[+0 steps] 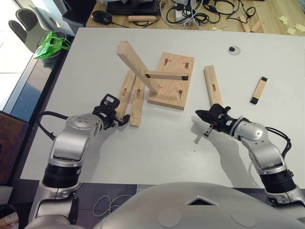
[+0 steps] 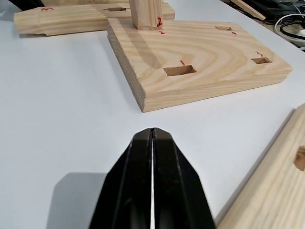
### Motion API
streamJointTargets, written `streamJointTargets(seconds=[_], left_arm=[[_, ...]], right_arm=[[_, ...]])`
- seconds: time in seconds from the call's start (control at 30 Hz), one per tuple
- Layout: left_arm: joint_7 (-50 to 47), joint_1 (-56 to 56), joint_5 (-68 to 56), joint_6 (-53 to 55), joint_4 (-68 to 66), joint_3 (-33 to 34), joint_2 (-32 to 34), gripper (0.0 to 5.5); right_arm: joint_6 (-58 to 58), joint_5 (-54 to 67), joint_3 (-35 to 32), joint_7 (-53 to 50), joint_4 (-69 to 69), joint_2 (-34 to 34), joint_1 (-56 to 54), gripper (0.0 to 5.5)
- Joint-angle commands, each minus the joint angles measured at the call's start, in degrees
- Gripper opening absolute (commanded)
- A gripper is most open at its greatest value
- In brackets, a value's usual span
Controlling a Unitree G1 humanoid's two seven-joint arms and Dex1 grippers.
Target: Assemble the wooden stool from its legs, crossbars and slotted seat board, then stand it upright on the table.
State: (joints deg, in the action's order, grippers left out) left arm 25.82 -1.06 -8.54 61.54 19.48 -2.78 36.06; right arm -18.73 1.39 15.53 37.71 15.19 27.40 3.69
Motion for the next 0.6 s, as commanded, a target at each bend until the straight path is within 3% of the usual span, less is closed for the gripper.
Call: streamJointTargets(seconds=[0.03,0.33,0.5,0.6], left_arm=[[-1.34,0.10,-1.22,4.65,-4.73,1.87,-2.71,3.54],[-0.76,-1.24,-3.14,5.89,-9.98,2.44,-3.81,2.13],[-0.88,-2.11,-3.18,4.28,-11.92,2.50,-2.83,2.07],[-3.44,-3.30,-2.76,2.17,-10.85,5.80,-4.26,2.07]], right_arm=[[2.63,-1.39,0.49,-0.57,-2.69,-0.31,-2.26,0.00],[7.35,-2.28,0.47,-1.81,-9.25,-2.15,-5.86,0.00],[8.40,-1.09,-2.11,-4.99,-12.51,-5.19,-8.04,0.00],[8.93,2.05,-8.27,-10.31,-14.59,-8.82,-9.58,0.00]])
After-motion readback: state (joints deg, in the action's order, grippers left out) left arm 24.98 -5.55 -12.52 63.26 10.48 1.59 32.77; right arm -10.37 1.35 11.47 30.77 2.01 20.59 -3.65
